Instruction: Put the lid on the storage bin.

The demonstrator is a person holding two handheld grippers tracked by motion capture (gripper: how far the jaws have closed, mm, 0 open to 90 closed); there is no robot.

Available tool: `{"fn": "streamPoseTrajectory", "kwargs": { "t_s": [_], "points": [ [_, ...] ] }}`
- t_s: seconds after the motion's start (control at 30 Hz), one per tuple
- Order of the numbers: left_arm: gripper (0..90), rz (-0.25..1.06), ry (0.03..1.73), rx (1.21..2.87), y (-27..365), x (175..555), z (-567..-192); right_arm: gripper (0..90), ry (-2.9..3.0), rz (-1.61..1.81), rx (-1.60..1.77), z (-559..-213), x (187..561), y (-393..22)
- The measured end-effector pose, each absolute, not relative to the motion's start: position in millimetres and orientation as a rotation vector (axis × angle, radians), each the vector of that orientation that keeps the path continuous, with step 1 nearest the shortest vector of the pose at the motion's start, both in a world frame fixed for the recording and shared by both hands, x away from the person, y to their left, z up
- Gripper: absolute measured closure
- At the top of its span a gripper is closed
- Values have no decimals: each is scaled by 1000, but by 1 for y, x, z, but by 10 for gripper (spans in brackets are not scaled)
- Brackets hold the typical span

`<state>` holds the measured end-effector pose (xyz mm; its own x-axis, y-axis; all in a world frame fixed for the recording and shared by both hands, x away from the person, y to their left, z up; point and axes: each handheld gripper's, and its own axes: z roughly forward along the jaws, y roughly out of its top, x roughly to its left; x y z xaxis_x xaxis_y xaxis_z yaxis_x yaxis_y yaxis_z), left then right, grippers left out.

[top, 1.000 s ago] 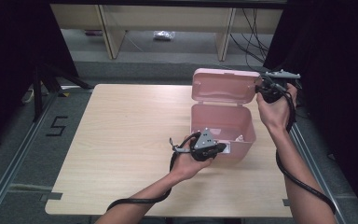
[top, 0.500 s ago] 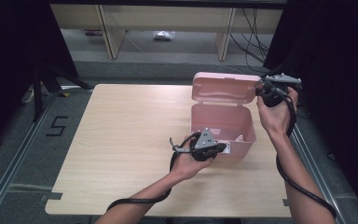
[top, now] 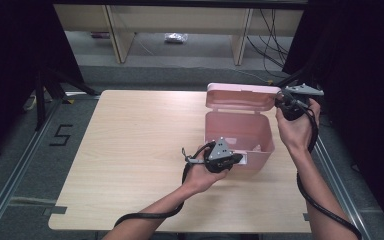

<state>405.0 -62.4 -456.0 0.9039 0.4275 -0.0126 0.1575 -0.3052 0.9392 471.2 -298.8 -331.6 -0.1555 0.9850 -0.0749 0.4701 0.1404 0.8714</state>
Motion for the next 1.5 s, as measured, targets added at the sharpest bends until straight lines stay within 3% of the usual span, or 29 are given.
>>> {"fn": "streamPoseTrajectory", "kwargs": {
  "t_s": [0.97, 1.5],
  "points": [
    [900, 275, 431, 1855, -59, 395, -452, 887, 1704, 937, 1416, -343, 452, -297],
    [900, 347, 559, 1742, -13, 411, -414, 883, 1714, 918, 1380, -349, 441, -298]
  ]
}}
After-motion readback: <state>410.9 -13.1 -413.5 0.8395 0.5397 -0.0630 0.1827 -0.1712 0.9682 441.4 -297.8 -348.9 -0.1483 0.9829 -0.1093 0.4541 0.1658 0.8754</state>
